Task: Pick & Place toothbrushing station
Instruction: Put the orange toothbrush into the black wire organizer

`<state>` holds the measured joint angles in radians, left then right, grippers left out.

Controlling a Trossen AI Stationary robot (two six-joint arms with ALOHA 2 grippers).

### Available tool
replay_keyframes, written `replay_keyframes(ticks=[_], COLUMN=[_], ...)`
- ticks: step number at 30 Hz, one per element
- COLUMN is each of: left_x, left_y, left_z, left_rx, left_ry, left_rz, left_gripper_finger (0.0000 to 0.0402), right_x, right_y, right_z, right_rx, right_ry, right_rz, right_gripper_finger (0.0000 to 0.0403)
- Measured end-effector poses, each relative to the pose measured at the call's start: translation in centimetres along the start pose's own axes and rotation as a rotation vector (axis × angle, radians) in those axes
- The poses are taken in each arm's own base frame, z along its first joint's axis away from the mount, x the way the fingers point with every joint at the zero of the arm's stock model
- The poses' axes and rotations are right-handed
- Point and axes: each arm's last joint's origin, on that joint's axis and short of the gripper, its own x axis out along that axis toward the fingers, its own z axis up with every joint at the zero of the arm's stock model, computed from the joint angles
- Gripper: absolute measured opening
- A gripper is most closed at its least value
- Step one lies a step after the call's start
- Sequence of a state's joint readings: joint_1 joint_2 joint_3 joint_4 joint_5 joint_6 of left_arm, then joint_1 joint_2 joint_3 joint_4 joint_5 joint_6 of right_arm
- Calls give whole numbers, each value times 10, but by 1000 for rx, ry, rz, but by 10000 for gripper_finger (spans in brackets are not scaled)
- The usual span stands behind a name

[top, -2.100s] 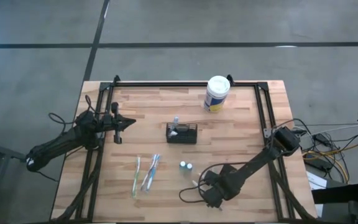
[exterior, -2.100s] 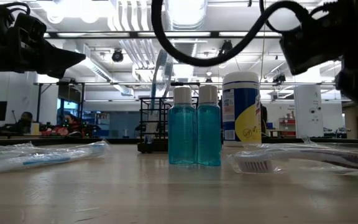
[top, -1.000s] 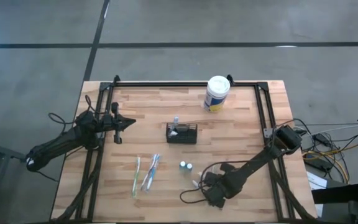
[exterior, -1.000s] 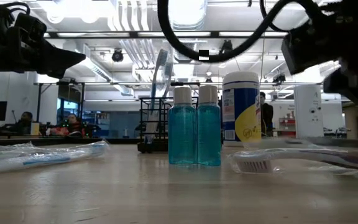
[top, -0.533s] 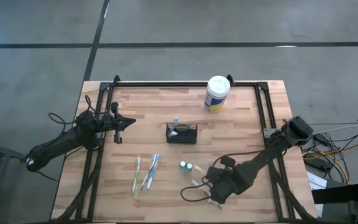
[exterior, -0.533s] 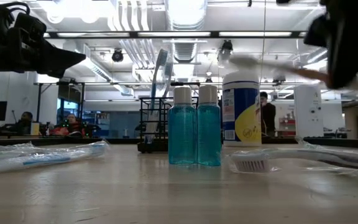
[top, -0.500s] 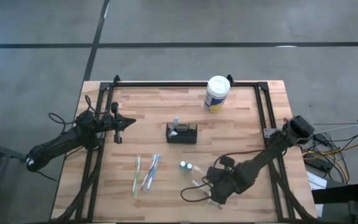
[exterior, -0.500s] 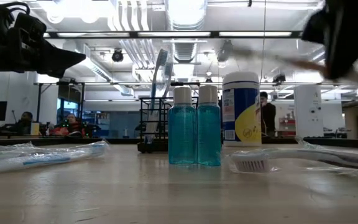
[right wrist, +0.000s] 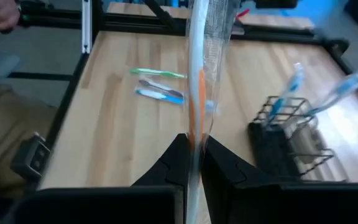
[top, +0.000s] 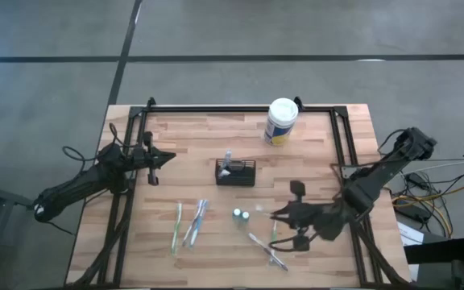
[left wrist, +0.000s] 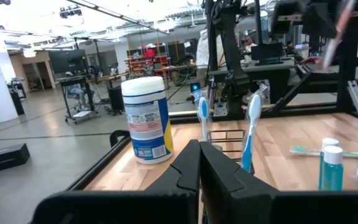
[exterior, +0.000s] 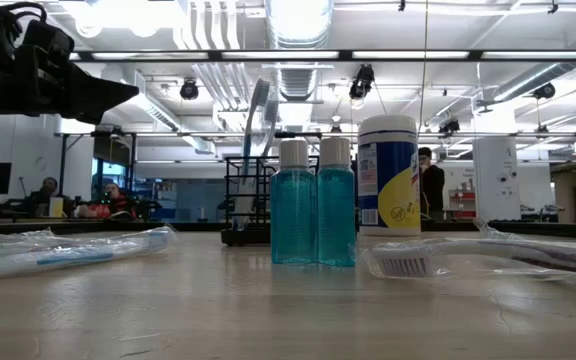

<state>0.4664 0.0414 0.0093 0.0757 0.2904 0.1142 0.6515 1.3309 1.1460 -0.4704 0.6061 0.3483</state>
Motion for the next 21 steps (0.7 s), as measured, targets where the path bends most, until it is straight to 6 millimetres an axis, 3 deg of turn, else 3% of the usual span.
replay_keyframes(ticks=[6,11,21], left_x=[0,0,0], left_y=[1,1,2], left_z=[0,0,2], left_rx=[16,57,79], left_ry=[-1,1,-18], left_rz=[21,31,63], left_gripper_finger=[10,10,10], right_x=[-31,-49,-57], right_y=[-37,-68,-92], right_z=[-14,-46,-112], right_rx=[-63,-64,-81], right_ry=[-269,-460,-556], right_rz=[107,207,240], right_gripper_finger=[18,18,18])
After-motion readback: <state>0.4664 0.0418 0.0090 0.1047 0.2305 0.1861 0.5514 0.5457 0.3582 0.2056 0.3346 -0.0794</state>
